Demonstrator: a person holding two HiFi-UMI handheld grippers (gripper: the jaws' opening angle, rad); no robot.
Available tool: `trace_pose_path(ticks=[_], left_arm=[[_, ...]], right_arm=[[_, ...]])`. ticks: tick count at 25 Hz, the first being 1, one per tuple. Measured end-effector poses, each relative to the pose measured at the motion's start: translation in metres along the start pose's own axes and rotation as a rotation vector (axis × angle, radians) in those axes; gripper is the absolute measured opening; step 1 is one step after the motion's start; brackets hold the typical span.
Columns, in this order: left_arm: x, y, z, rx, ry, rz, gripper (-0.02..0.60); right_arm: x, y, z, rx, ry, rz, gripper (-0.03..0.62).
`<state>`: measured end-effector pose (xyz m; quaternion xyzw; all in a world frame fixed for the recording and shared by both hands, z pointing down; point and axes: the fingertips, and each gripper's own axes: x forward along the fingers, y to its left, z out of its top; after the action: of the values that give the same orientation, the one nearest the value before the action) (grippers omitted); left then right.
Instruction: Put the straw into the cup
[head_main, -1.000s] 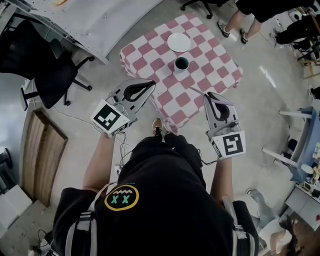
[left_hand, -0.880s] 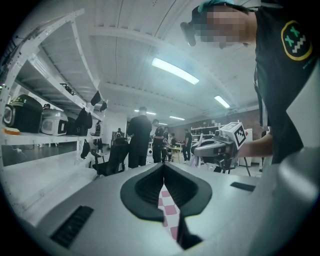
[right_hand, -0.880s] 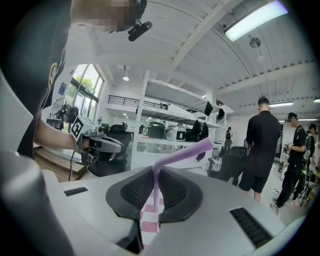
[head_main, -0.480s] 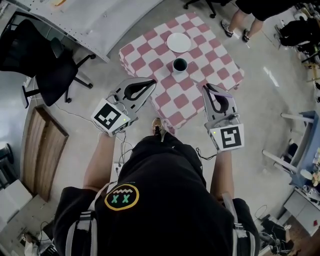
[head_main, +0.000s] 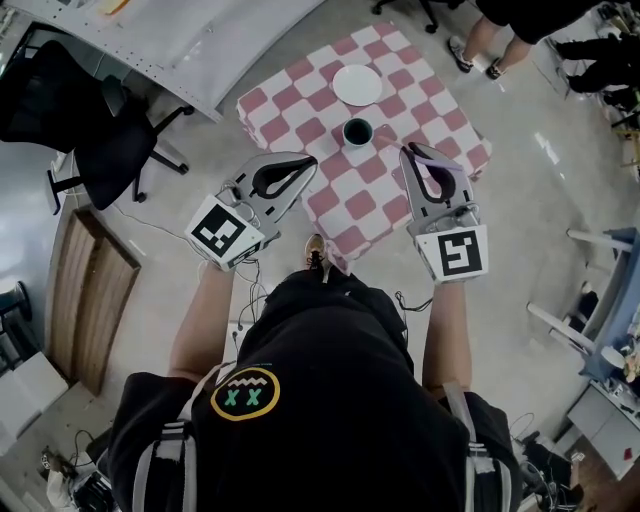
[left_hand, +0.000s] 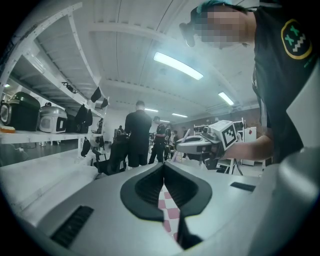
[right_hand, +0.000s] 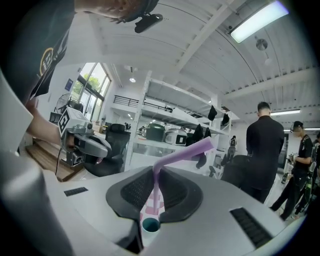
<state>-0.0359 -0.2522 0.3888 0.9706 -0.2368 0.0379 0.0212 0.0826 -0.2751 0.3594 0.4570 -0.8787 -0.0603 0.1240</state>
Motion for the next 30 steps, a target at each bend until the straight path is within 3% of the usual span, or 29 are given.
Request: trace_pose_path(ticks=[15, 30], left_arm=[[0.018, 0.008, -0.001, 0.004, 0.018, 0.021, 0.018], [0.022, 0.005, -0.002, 0.011, 0.04, 0.054, 0.018]], right_arm=[[0.046, -0.025, -0.066, 0.024, 0.106, 0.012, 0.052], [0.082, -0.019, -0.13, 0.041, 0.17, 0.057, 0.052]])
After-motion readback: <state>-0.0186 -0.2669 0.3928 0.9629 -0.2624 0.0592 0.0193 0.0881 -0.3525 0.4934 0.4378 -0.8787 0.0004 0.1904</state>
